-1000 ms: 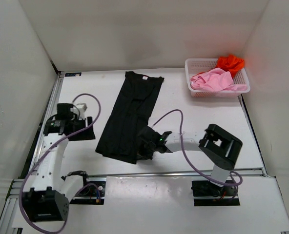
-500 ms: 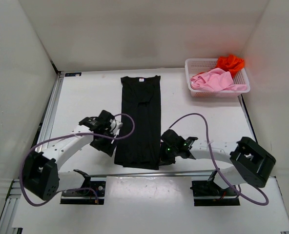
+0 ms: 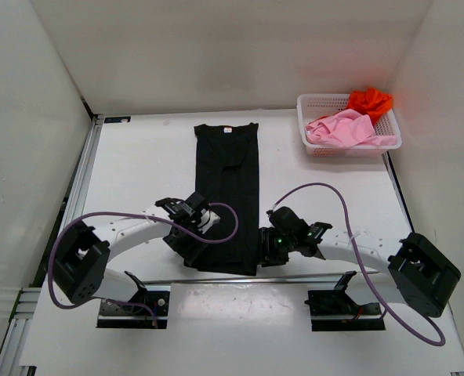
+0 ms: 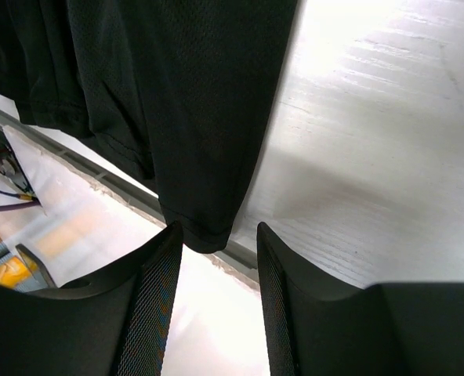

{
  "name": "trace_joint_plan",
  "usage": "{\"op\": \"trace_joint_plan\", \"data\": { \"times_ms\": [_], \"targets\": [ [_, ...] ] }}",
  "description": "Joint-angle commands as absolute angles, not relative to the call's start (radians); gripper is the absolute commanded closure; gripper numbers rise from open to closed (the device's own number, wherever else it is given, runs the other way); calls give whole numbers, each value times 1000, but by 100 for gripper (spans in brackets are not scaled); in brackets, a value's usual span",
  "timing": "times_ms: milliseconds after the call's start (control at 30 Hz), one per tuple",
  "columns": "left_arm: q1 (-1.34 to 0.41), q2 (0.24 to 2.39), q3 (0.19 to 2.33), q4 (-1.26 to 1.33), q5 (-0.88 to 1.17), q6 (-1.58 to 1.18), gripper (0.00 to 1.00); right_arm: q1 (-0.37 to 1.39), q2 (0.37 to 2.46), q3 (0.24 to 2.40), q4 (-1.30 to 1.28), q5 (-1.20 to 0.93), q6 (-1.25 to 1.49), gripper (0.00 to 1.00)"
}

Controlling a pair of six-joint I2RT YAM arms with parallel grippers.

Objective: Fold and stack the t-shirts
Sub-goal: Rotate the tshirt 90 degrees

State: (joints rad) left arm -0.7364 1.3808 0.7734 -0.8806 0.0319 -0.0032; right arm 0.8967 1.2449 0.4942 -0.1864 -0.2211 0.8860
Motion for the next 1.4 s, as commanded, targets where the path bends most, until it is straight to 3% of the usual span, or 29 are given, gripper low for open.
{"op": "trace_joint_plan", "data": {
  "times_ms": [0, 133, 267, 400, 433, 467, 533, 667, 1067, 1100, 1333, 1367],
  "targets": [
    [-758, 1408, 761, -799, 34, 0, 21, 894, 1239, 503, -209, -233, 859, 52],
    [-698, 1440, 816, -761, 5, 0, 25, 894, 1261, 525, -199, -222, 879, 52],
    [-544, 1413, 991, -798, 179, 0, 27, 894, 1261, 537, -189, -213, 888, 52],
    [-416, 1292, 977, -798, 389, 0, 15, 894, 1252, 537, -198, -204, 888, 52],
    [-402, 1266, 951, -779, 494, 0, 4, 894, 1243, 526, -198, -204, 897, 52],
    [-402, 1235, 922, -767, 524, 0, 0, 894, 1243, 526, -198, -204, 897, 52],
    [-419, 1244, 847, -767, 574, 0, 0, 894, 1243, 517, -198, -204, 897, 52],
    [-405, 1285, 727, -703, 571, 0, 3, 894, 1243, 497, -187, -204, 908, 52],
    [-342, 1502, 747, -729, 517, 0, 13, 894, 1243, 497, -167, -204, 927, 52],
    [-356, 1512, 730, -729, 531, 0, 19, 894, 1243, 497, -167, -204, 927, 52],
    [-356, 1506, 667, -768, 486, 0, 24, 922, 1253, 500, -158, -204, 945, 52],
    [-356, 1515, 667, -781, 506, 0, 30, 933, 1262, 515, -158, -204, 945, 52]
  ]
}}
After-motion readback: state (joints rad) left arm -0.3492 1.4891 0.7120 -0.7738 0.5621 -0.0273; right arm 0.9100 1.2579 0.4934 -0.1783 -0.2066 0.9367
